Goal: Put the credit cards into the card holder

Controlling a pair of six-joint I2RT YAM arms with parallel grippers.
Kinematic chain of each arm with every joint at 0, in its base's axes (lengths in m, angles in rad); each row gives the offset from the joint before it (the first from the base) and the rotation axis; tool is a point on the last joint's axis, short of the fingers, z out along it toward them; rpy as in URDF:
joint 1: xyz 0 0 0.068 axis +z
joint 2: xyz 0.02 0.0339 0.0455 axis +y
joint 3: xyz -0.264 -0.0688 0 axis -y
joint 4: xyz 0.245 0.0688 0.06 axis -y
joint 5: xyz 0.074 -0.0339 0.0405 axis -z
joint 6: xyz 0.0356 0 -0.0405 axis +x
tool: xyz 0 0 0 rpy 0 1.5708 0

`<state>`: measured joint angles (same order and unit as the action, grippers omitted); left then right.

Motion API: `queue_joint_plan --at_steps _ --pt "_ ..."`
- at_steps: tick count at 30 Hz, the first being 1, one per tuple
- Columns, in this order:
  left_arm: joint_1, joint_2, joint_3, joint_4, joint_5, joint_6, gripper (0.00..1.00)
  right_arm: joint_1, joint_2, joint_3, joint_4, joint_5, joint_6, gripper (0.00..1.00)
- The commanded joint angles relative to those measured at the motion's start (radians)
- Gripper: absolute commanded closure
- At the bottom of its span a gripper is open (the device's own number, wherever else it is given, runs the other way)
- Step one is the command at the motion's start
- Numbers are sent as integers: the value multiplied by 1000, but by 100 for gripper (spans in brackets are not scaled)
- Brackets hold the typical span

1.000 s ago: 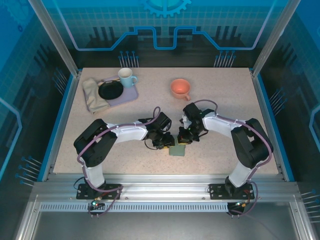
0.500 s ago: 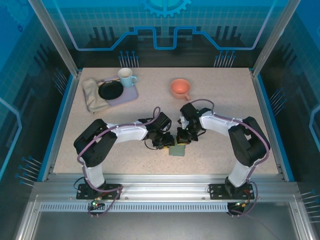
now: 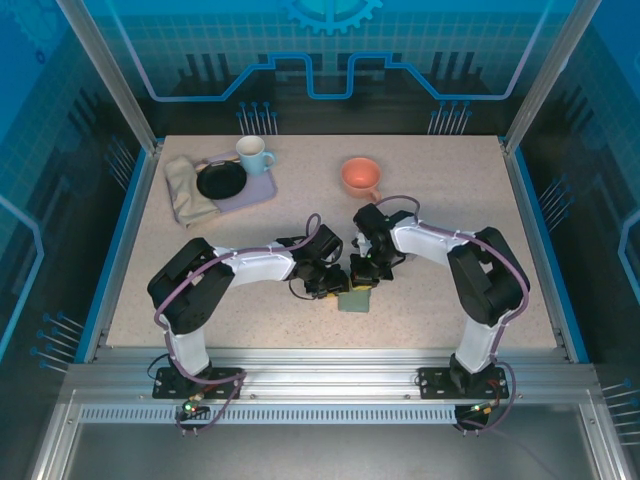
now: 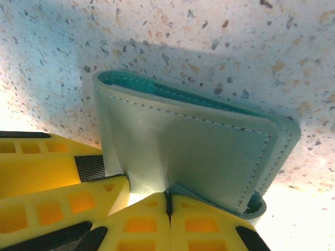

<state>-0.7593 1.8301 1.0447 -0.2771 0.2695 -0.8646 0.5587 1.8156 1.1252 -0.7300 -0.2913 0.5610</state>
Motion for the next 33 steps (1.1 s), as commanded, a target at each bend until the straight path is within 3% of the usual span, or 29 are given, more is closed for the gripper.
queue_joint_plan --at_steps 1,14,23,25,33 --pt "-2 7 -17 9 19 -5 71 33 104 -59 -10 138 17 96" --pt "-2 -120 -89 36 -74 -8 70 47 37 4 -40 131 -6 89" --pt "0 -262 -153 12 -204 -18 66 46 -263 8 30 95 -7 56" --pt "-1 -293 -166 12 -233 -21 66 40 -350 -11 33 156 -1 53" --pt "3 -453 -222 -26 -413 -6 61 -4 -797 -200 94 716 -14 16"
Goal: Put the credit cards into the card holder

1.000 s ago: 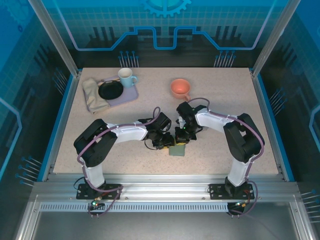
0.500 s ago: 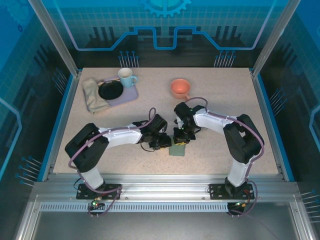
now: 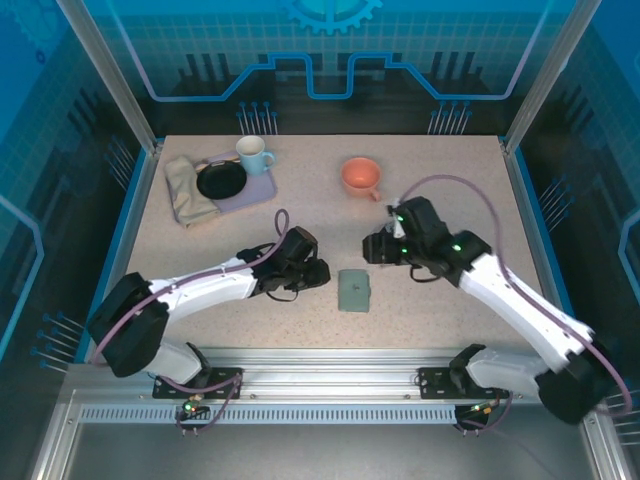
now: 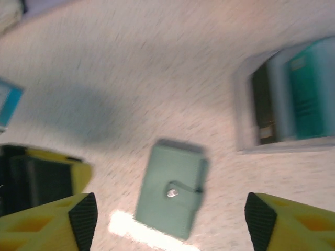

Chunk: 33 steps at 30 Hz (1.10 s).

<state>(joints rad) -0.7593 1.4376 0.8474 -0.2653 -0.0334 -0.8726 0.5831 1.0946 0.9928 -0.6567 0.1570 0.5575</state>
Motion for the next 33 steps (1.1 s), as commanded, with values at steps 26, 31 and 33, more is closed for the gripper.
queue_joint_plan --at_steps 26,31,33 --pt "534 -391 -132 -99 -505 385 1 -527 180 -614 1262 28 -584 5" --pt "610 -416 -203 36 -501 466 1 -560 226 -572 1247 -37 -538 7" --pt "636 -420 -229 73 -495 465 1 -562 231 -582 1278 -67 -537 7"
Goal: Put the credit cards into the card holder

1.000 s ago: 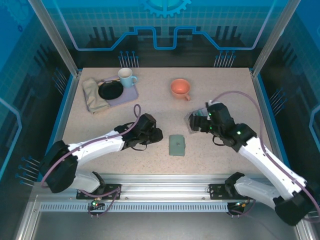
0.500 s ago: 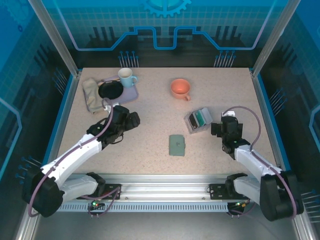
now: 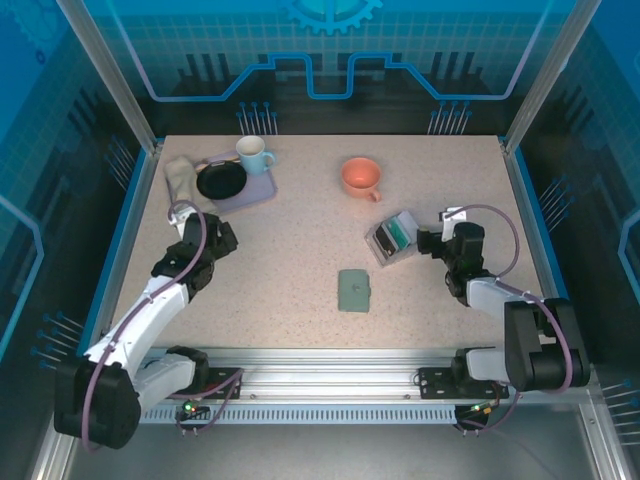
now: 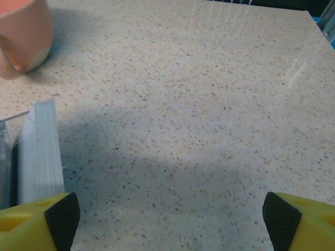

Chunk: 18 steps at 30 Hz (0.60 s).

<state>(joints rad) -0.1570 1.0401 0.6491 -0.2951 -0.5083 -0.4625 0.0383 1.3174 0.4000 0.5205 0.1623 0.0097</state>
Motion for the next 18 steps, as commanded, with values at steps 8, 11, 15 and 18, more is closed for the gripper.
queue_joint_plan --at_steps 8,11,15,18 --pt "73 34 -143 387 8 157 1 -9 1 -31 181 -116 10 8" --pt "75 93 -164 494 6 220 1 30 18 -95 322 -111 -33 8" --pt "85 180 -202 660 46 278 1 53 34 -106 350 -100 -54 7" --pt "88 253 -236 813 100 321 1 57 98 -132 460 -96 -60 7"
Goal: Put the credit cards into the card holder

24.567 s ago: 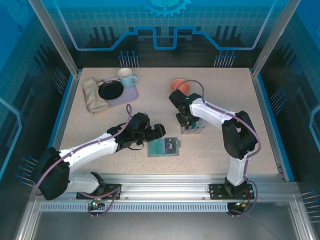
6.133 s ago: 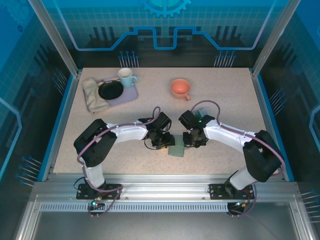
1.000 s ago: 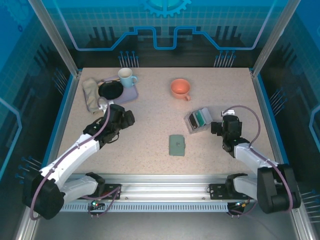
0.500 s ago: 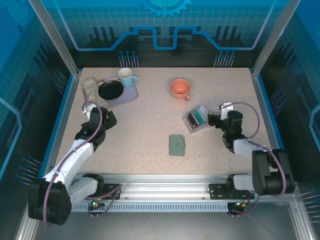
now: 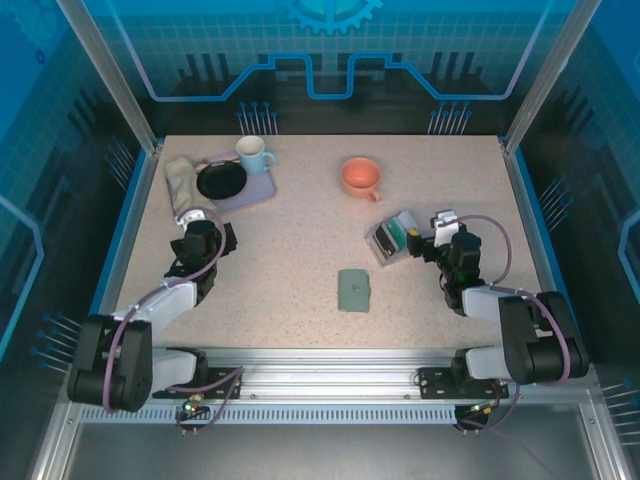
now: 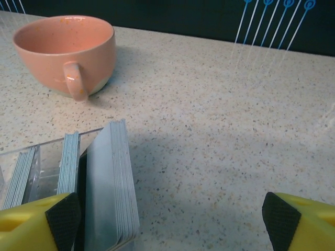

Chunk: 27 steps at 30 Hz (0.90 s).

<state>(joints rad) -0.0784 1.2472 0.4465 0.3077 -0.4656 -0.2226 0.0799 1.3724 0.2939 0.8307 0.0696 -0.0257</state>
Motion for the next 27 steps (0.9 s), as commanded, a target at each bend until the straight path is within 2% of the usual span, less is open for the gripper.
queue_joint_plan --at_steps 1,5,8,12,14,19,27 --pt "10 72 -32 251 71 94 1 19 75 -39 201 -4 -31 7" --pt "21 122 -31 347 98 154 1 72 111 -39 234 63 -71 4" --pt "62 155 -57 417 168 133 1 72 114 -34 229 104 -57 2" --pt "63 275 -102 625 234 168 1 72 117 -16 204 153 -36 0" --pt "63 261 -54 506 258 171 1 73 120 8 163 174 -26 0" --pt "58 268 -51 516 254 178 1 69 132 69 64 283 25 0" --pt "46 268 -49 510 234 187 1 26 131 106 -10 247 67 0"
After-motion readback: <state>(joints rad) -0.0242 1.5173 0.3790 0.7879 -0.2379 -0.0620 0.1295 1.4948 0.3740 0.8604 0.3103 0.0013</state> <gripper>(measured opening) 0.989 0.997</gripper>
